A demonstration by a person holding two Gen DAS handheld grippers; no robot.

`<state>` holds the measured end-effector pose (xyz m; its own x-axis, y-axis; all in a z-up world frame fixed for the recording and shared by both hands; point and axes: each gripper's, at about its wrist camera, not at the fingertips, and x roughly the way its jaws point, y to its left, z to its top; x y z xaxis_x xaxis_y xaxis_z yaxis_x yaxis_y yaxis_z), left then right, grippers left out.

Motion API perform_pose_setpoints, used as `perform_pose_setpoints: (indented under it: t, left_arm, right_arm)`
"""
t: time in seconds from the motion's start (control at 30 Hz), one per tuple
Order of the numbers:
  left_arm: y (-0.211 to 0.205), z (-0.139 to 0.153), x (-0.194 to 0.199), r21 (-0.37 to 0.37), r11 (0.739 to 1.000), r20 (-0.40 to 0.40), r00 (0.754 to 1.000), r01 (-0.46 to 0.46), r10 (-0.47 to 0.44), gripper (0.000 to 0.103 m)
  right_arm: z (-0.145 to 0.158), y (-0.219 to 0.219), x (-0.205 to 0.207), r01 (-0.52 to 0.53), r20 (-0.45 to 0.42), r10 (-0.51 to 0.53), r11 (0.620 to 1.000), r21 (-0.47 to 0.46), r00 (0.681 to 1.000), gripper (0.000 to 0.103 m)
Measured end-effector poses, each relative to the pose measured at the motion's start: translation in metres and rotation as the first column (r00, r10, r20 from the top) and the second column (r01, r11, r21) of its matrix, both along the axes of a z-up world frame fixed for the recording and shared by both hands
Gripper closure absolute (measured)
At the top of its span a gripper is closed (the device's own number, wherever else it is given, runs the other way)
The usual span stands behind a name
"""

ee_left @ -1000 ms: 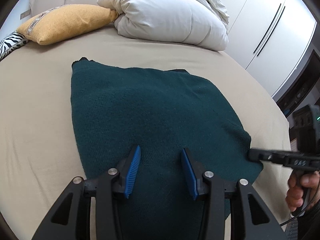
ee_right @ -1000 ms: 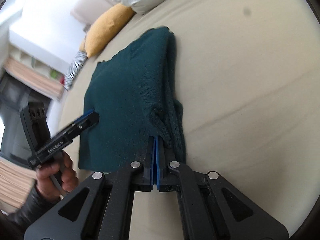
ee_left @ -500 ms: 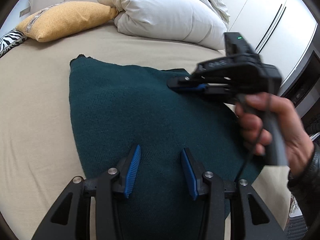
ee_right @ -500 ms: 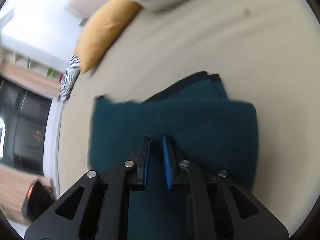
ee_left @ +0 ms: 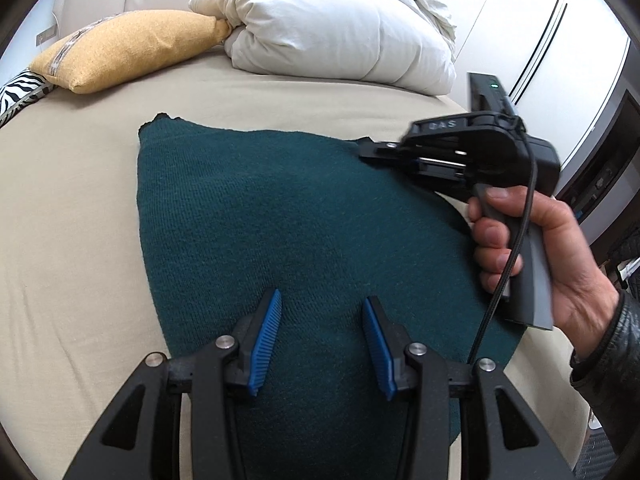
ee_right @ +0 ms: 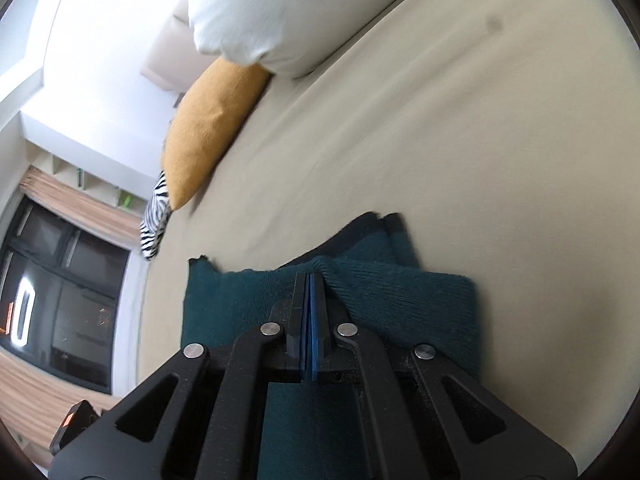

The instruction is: Fold small clothes

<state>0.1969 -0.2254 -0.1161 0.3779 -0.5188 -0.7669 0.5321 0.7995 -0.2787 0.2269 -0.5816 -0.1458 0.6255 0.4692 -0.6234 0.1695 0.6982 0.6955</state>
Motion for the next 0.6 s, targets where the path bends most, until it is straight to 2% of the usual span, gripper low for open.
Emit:
perform_pose_setpoints:
  t: [0.03, 0.07, 0.13, 0.2, 0.3, 0.33, 0.4, 0.43, 0.47, 0.6]
  left_arm:
    - [0.000, 0.000, 0.000, 0.001, 1.000, 0.001, 1.000, -0.001, 0.001, 0.058]
    - [0.001, 0.000, 0.000, 0.001, 1.000, 0.001, 1.000, -0.002, 0.002, 0.058]
    - [0.001, 0.000, 0.000, 0.001, 1.000, 0.000, 1.000, -0.003, 0.003, 0.058]
    - [0.000, 0.000, 0.000, 0.006, 1.000, 0.001, 1.000, -0.005, 0.005, 0.058]
    - [-0.002, 0.000, -0.001, 0.017, 1.000, 0.008, 1.000, -0.009, 0.008, 0.058]
    - [-0.002, 0.000, -0.001, 0.020, 1.000, 0.009, 1.000, -0.010, 0.010, 0.058]
    - [-0.004, -0.001, -0.001, 0.024, 1.000, 0.011, 1.000, -0.006, 0.006, 0.058]
    - [-0.004, -0.001, -0.001, 0.025, 1.000, 0.015, 1.000, -0.004, 0.004, 0.058]
    - [-0.003, -0.001, -0.001, 0.022, 1.000, 0.013, 1.000, -0.003, 0.003, 0.058]
    - [-0.001, 0.001, 0.001, 0.005, 1.000, 0.001, 1.000, -0.006, 0.006, 0.058]
  right_arm:
    - [0.003, -0.002, -0.004, 0.034, -0.012, -0.034, 0.999, -0.034, 0.999, 0.103]
    - [0.007, -0.005, -0.011, 0.058, -0.010, -0.059, 0.998, -0.038, 0.998, 0.097]
    - [0.025, -0.009, -0.033, 0.085, 0.039, -0.083, 0.996, -0.039, 0.996, 0.094]
    - [0.039, -0.007, -0.053, 0.042, 0.103, -0.042, 0.999, -0.003, 0.994, 0.094]
    - [0.051, 0.008, -0.081, -0.056, 0.134, 0.057, 0.998, -0.014, 0.989, 0.095]
    - [0.048, 0.015, -0.087, -0.087, 0.120, 0.090, 0.996, -0.029, 0.989, 0.095]
    - [0.028, 0.026, -0.095, -0.123, 0.030, 0.127, 0.986, -0.109, 0.991, 0.098]
    - [0.017, 0.026, -0.100, -0.134, 0.019, 0.138, 0.984, -0.118, 0.990, 0.098]
    - [0.013, 0.021, -0.112, -0.132, 0.079, 0.140, 0.986, -0.102, 0.987, 0.100]
    - [0.018, 0.013, -0.136, -0.092, 0.112, 0.106, 0.987, -0.128, 0.988, 0.100]
